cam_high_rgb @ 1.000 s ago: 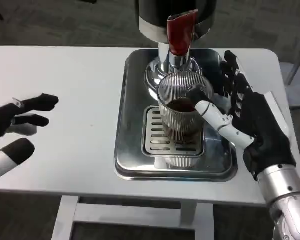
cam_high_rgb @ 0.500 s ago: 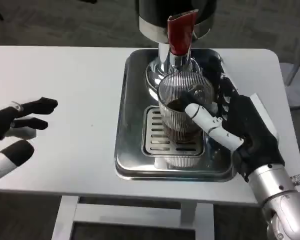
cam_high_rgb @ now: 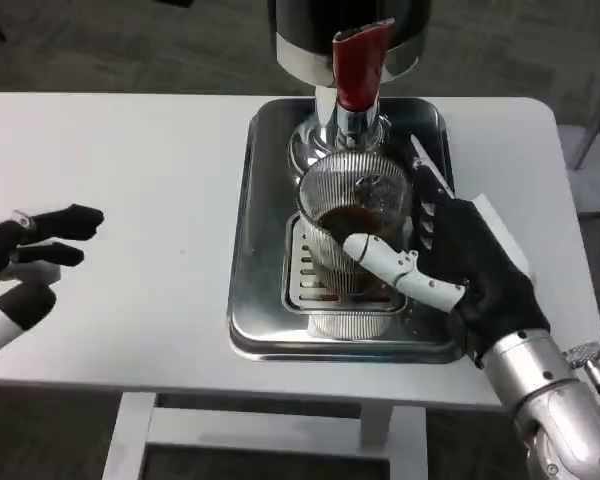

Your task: Grasp the cup under the faucet to collect the drink, then remove the cup.

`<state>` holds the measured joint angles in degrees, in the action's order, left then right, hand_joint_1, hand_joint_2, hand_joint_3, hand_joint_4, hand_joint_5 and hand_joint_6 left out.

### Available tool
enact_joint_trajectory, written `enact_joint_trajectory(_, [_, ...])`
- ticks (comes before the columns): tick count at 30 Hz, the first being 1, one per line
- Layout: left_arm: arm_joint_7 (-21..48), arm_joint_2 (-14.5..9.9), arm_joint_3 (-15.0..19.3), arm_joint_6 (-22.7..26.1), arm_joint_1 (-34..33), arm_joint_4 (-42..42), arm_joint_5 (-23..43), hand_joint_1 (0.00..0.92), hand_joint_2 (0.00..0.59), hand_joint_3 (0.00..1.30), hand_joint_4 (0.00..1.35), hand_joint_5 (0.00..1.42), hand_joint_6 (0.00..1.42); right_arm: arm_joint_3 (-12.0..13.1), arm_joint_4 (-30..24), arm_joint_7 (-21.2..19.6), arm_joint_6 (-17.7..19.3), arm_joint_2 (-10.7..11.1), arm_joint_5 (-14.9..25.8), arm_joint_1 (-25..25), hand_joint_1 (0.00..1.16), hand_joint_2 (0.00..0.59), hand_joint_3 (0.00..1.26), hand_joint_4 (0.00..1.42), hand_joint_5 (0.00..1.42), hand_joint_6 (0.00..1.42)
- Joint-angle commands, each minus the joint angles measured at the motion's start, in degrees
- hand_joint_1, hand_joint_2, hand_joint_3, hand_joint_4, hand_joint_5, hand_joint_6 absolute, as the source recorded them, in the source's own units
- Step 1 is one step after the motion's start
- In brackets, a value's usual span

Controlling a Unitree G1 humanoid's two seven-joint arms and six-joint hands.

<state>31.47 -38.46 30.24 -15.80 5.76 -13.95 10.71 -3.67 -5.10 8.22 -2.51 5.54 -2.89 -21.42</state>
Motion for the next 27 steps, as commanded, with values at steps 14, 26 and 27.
enact_joint_trajectory(14, [0.01,-1.04,-0.28,0.02,-0.19,0.78,-0.48,0.0,0.077,0.28,0.23,0.29,0.35,1.83,1.58,-0.8,2.32,-1.54,2.1,-0.57,0.61,0.226,0.0,0.0,0.0,0.18])
enact_joint_trajectory(26, [0.06,-0.93,-0.49,0.38,0.02,0.21,-0.37,0.0,0.078,0.28,0.24,0.29,0.35,3.57,0.25,2.24,2.68,1.68,4.26,0.9,0.58,0.221,0.0,0.0,0.0,0.17])
enact_joint_trajectory(27, [0.08,-0.88,-0.57,0.42,0.06,0.13,-0.35,0.0,0.078,0.28,0.24,0.29,0.35,3.67,0.1,2.36,2.68,1.87,4.4,1.05,0.58,0.22,0.0,0.0,0.0,0.16])
